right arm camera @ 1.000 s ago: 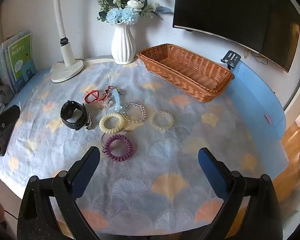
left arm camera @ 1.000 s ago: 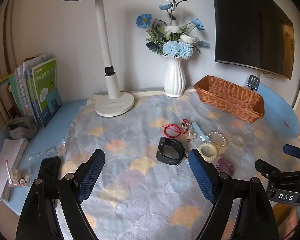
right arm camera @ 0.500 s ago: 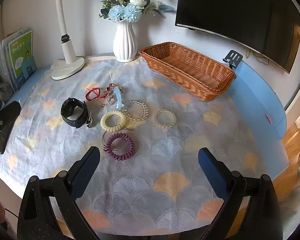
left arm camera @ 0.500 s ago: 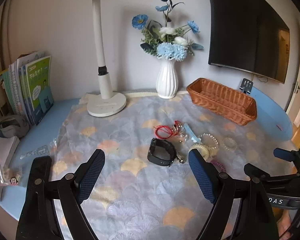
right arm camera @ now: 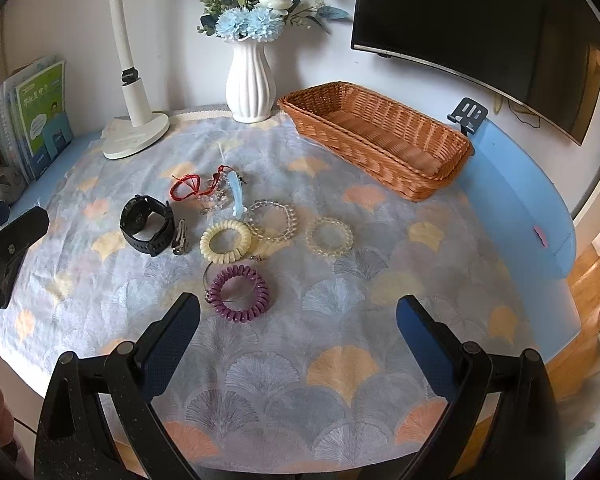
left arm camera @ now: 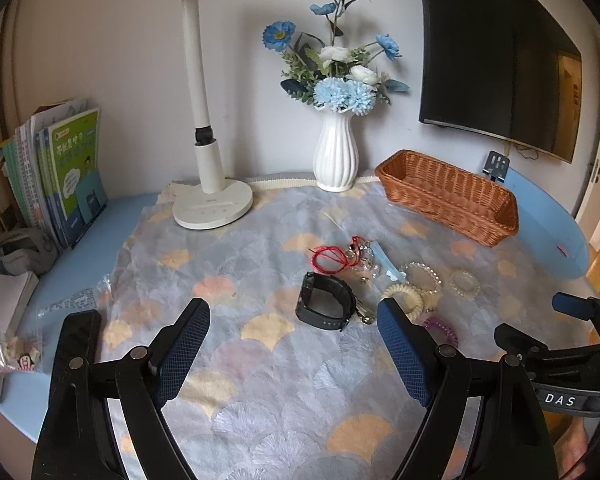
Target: Organize jewelry
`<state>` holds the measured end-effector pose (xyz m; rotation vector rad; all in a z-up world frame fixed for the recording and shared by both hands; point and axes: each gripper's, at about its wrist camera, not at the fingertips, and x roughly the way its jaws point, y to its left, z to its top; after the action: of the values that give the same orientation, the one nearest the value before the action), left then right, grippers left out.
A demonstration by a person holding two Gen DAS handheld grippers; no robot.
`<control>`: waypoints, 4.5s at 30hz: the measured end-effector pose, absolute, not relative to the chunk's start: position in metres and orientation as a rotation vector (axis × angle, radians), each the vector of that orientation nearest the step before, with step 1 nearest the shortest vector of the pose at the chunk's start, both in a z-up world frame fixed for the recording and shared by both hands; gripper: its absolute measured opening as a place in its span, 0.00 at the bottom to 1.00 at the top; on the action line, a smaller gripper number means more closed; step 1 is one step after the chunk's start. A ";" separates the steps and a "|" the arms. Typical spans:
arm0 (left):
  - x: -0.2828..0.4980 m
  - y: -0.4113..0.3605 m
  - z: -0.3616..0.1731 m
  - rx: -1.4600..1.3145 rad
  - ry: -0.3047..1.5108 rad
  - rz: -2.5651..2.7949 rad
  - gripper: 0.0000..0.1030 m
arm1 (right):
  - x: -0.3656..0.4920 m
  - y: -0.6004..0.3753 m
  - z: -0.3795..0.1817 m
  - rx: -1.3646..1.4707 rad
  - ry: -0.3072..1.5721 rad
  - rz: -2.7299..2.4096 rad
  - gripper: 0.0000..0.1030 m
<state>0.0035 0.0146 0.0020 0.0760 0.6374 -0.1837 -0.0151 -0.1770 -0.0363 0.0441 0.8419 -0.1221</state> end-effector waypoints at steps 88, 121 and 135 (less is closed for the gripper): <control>0.121 0.010 -0.103 -0.176 1.000 -0.198 0.06 | 0.094 -0.239 -0.108 0.005 0.888 0.068 0.11; 0.307 -0.279 -0.066 0.097 1.125 -0.540 0.08 | 0.214 -0.380 -0.081 0.018 1.027 -0.050 0.11; 0.253 -0.205 0.007 -0.014 0.929 -0.642 0.38 | 0.166 -0.360 -0.037 0.065 0.946 -0.058 0.27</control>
<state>0.2528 -0.2053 0.0069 -0.0138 0.9294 -0.6416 0.1656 -0.3601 -0.0374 0.0650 0.9456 -0.0580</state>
